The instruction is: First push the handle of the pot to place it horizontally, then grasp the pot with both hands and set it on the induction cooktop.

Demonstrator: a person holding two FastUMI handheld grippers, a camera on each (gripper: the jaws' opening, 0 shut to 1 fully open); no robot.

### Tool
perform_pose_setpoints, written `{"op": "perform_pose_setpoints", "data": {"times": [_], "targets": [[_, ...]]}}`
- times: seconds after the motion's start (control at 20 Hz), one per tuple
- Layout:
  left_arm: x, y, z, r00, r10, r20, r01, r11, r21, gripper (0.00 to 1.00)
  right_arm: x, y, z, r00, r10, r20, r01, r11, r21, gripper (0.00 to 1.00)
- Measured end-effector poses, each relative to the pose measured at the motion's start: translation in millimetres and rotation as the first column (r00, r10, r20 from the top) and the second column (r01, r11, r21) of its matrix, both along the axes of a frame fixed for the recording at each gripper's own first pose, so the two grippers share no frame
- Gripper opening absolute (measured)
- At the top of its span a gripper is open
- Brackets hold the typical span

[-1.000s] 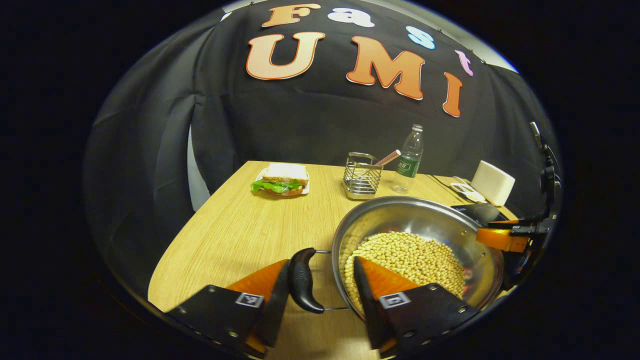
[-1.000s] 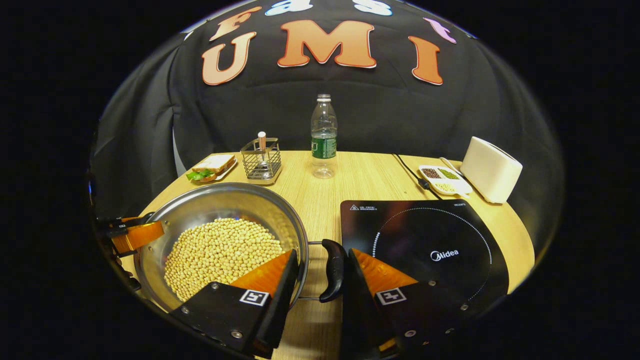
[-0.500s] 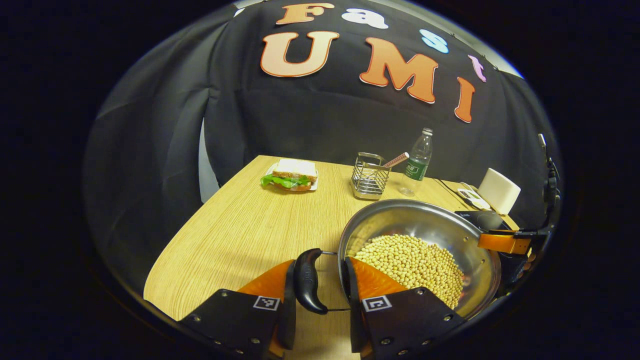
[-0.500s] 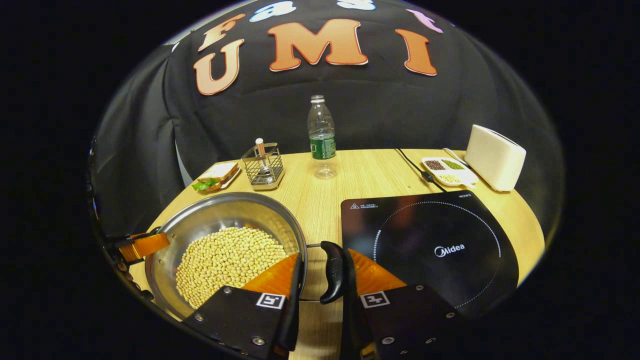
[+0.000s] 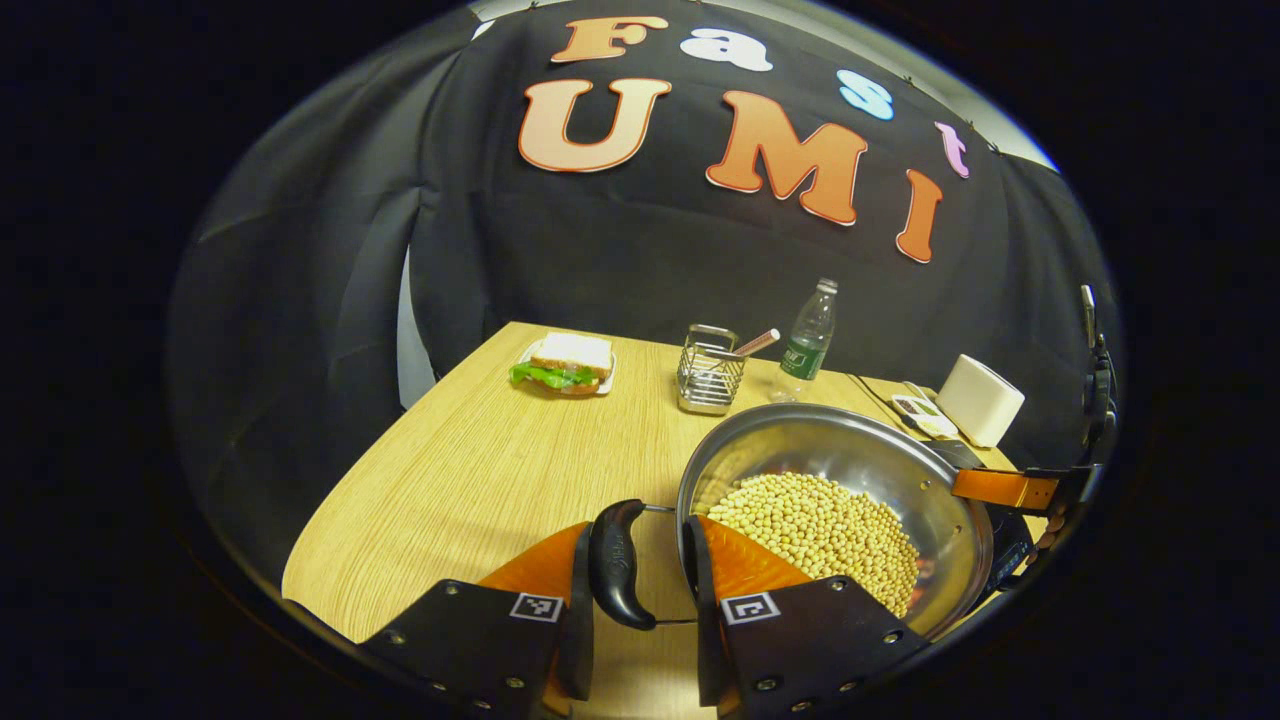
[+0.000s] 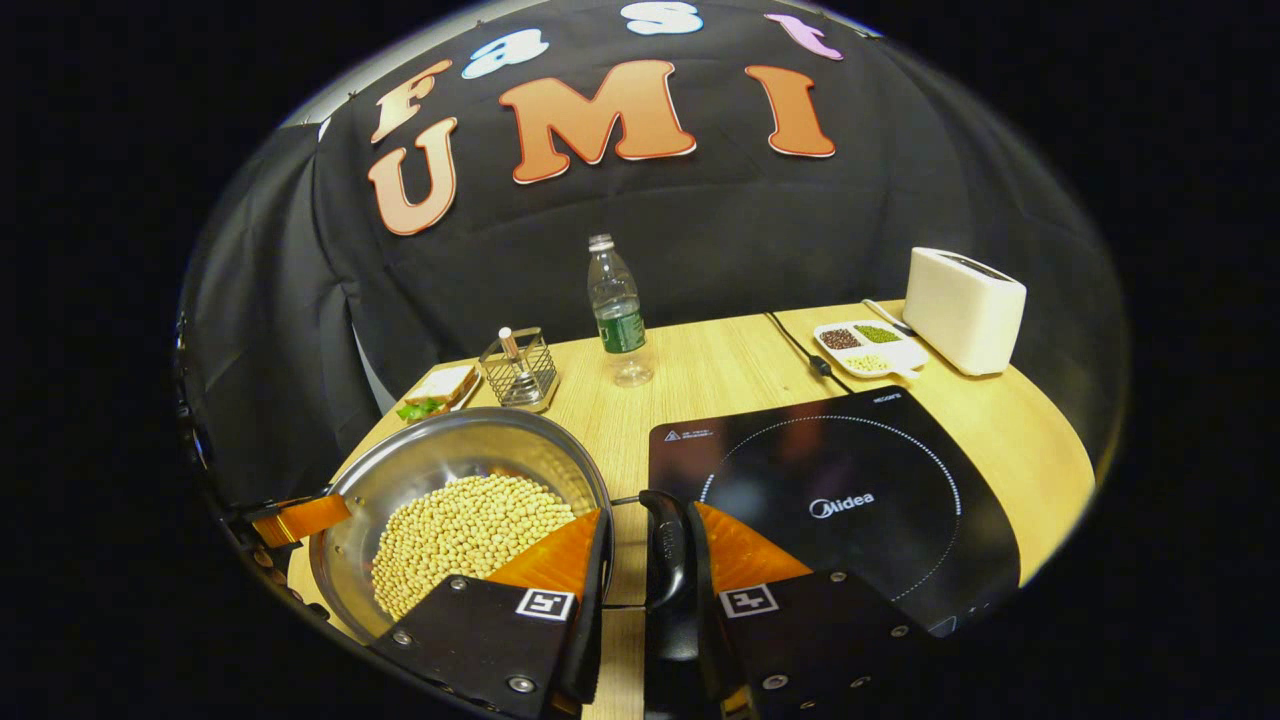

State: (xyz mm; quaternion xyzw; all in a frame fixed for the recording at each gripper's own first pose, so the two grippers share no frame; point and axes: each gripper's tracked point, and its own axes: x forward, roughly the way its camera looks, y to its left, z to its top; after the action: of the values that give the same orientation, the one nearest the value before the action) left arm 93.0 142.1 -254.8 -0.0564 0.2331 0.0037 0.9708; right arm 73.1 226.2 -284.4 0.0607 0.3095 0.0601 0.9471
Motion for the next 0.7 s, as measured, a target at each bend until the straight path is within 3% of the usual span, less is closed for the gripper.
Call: {"op": "perform_pose_setpoints", "data": {"times": [0.7], "targets": [[16, -105, 14, 0.995, -0.098, -0.022, 0.097, 0.995, -0.032, 0.43, -12, -99, 18, 0.993, -0.12, 0.022, 0.12, 0.993, -0.016, 0.39]]}}
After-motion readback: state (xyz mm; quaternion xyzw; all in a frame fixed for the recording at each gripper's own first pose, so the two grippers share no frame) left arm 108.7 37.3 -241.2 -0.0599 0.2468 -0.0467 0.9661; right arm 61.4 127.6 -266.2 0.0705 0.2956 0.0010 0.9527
